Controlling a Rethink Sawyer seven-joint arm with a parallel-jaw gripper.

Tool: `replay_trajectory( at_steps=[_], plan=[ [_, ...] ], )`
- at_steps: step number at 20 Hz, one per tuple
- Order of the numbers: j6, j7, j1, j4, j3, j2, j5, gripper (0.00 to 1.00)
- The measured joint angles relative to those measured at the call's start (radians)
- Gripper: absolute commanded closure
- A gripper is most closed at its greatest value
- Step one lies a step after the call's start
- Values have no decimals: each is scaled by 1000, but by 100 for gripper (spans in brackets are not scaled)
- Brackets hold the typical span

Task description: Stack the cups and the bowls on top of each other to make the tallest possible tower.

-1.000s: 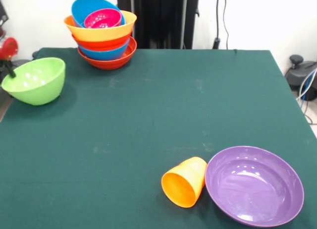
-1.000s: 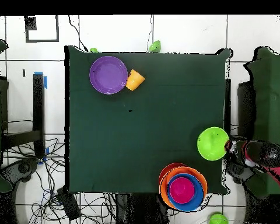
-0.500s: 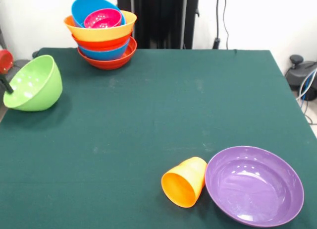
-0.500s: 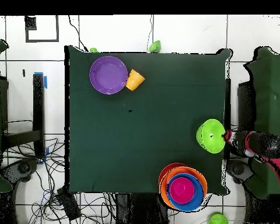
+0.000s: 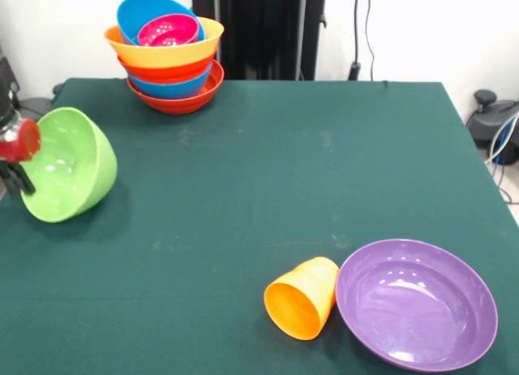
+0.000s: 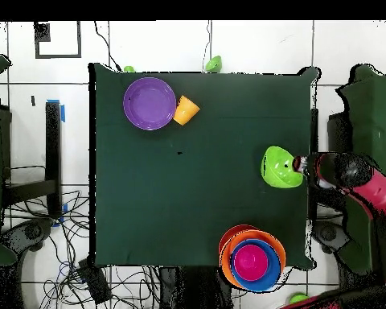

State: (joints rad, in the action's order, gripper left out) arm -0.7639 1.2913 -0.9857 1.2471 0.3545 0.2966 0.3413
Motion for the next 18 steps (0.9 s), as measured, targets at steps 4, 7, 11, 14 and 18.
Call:
replay_trajectory(
  at_steps=[4, 7, 11, 14, 18],
  plan=[
    [-24, 0, 52, -30, 0, -2, 16, 100],
    [-61, 0, 74, -36, 0, 7, 29, 100],
    [-143, 0, 90, -19, 0, 65, 59, 100],
    [-165, -1, 83, 22, 0, 131, 82, 100],
    [-164, -9, 54, 93, 3, 235, 104, 100]
  ],
)
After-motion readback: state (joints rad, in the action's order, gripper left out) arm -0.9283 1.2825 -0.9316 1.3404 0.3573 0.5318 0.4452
